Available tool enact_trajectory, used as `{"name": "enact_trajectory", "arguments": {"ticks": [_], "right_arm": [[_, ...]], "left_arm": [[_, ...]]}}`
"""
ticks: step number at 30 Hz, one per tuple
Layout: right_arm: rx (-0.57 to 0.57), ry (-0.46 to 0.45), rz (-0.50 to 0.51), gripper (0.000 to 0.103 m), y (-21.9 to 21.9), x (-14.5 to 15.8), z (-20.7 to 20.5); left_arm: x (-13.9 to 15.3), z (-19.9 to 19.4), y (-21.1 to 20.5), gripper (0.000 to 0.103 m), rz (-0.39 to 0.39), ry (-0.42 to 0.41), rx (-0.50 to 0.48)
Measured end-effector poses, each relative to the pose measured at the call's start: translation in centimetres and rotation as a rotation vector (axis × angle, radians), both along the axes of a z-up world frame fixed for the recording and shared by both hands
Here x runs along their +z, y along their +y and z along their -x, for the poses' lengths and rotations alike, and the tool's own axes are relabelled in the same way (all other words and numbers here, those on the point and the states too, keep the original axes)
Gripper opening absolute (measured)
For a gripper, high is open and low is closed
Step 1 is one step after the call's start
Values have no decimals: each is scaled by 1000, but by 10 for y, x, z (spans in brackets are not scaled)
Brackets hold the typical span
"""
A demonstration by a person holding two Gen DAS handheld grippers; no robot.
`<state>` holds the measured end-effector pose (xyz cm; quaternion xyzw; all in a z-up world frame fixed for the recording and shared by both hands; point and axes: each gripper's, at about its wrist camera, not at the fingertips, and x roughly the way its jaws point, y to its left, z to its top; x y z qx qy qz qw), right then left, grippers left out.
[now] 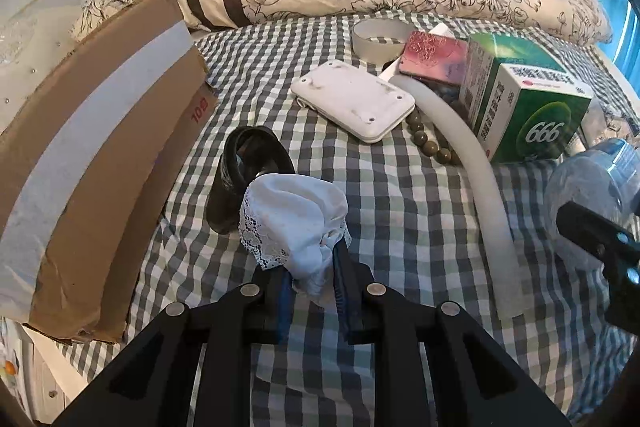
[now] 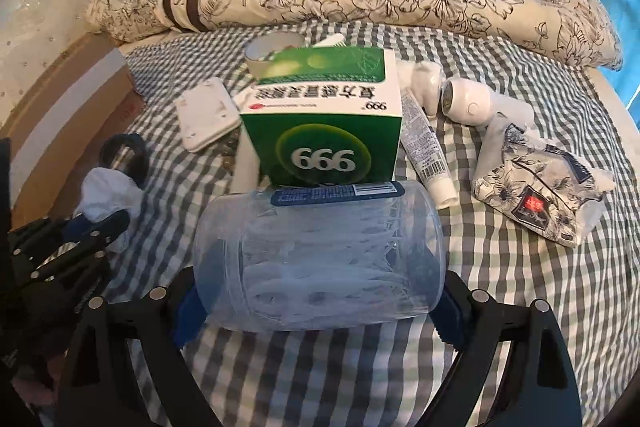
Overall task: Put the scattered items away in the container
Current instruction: 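Carry the cloth and jar over the cardboard box with both tools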
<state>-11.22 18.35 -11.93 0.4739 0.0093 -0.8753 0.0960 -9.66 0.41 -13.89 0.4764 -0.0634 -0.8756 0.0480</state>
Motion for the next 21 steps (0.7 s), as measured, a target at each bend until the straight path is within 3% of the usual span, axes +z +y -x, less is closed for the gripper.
{"name": "enact_trajectory", "arguments": {"ticks": [21], "right_arm": [[-24,160,-26,90,-21,86,-79]], "left_arm": [[99,-52,-6,19,-43,184,-27]]}}
